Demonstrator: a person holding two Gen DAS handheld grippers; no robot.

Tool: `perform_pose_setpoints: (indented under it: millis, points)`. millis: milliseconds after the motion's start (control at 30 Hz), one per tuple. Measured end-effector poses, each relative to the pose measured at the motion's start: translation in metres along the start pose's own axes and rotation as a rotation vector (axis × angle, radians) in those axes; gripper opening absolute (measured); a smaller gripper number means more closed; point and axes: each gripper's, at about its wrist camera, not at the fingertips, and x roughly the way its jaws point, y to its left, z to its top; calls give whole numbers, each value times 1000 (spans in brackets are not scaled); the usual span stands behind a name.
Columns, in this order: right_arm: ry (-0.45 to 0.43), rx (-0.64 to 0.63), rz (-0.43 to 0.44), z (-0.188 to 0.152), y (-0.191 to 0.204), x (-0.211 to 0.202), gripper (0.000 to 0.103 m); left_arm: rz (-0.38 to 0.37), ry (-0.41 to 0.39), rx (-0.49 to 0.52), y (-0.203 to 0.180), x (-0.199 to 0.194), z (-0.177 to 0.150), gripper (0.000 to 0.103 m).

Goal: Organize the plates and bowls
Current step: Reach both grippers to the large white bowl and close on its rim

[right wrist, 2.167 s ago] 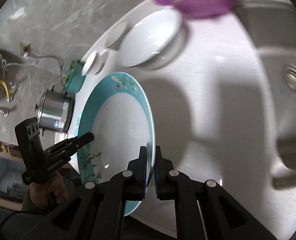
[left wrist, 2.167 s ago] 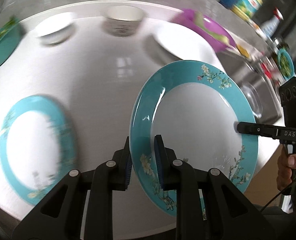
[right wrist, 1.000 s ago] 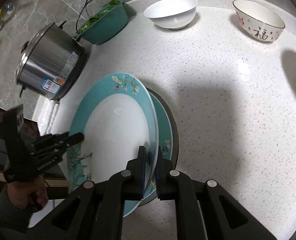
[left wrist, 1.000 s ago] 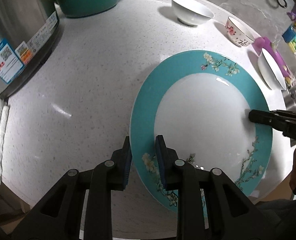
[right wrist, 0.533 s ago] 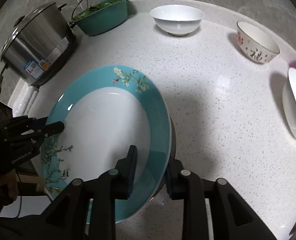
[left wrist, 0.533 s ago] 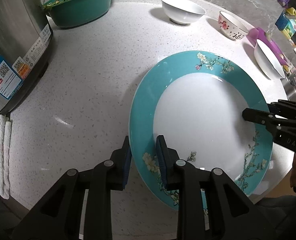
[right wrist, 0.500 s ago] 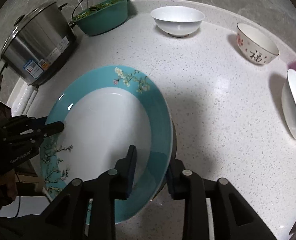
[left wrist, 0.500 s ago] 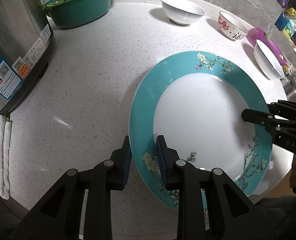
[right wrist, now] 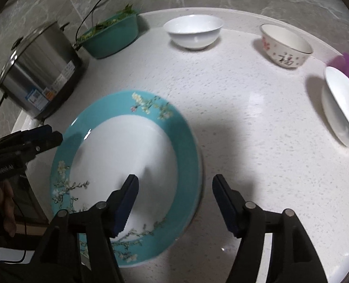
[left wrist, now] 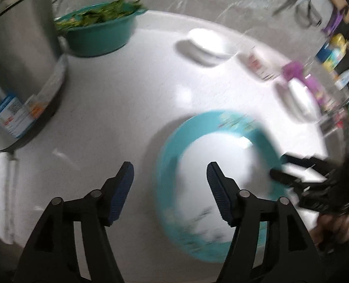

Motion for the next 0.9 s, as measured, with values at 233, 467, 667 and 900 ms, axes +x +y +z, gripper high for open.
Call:
perform_pose_setpoints:
  millis: [233,467,667,900]
  points:
    - [-170,254,69,-8,-97,-77,80,-222,-7,88,-107,1,51,79]
    - [-284,646,136,-27,-272,-131,99,-303,62,188,-246,68,91,86]
    - [-269,733,192,-23,-362,-113,103,-178,140,223,-305,162,123,86]
    - [-189,683,282,-7,-379,-63,91,-142,166,259,-328,216,135,84]
